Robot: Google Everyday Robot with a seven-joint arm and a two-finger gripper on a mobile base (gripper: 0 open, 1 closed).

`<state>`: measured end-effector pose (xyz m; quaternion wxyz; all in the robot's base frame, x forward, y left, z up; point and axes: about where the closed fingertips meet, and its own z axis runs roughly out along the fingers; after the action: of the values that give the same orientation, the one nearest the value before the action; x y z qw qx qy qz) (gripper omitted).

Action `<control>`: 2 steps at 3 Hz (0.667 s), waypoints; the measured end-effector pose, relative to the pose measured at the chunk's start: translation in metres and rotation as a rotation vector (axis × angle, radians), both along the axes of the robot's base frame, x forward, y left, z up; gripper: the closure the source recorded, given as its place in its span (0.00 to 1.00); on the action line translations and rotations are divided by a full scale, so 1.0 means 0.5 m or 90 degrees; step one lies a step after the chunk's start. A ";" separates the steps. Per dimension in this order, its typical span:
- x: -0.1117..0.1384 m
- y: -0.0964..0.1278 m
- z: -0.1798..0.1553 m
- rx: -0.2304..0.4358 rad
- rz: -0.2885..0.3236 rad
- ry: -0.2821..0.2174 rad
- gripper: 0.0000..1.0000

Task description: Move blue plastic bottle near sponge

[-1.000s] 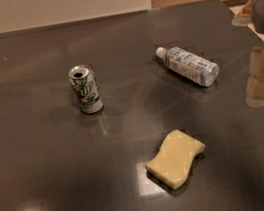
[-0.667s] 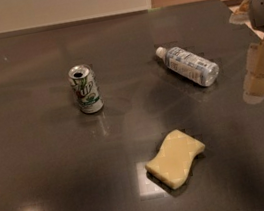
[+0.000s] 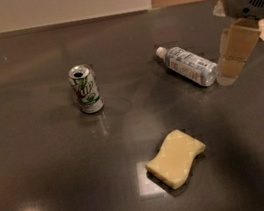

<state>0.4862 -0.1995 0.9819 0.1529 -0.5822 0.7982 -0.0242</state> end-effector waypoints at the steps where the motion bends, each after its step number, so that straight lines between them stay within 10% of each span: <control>1: 0.059 0.016 0.001 0.013 -0.027 -0.002 0.00; 2: 0.108 0.015 -0.007 0.025 -0.060 0.004 0.00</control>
Offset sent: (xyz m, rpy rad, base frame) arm 0.0795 0.0035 -0.0124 0.0535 0.0533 -0.1631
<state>0.5402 -0.1919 0.9782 0.1602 -0.5411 0.8255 -0.0141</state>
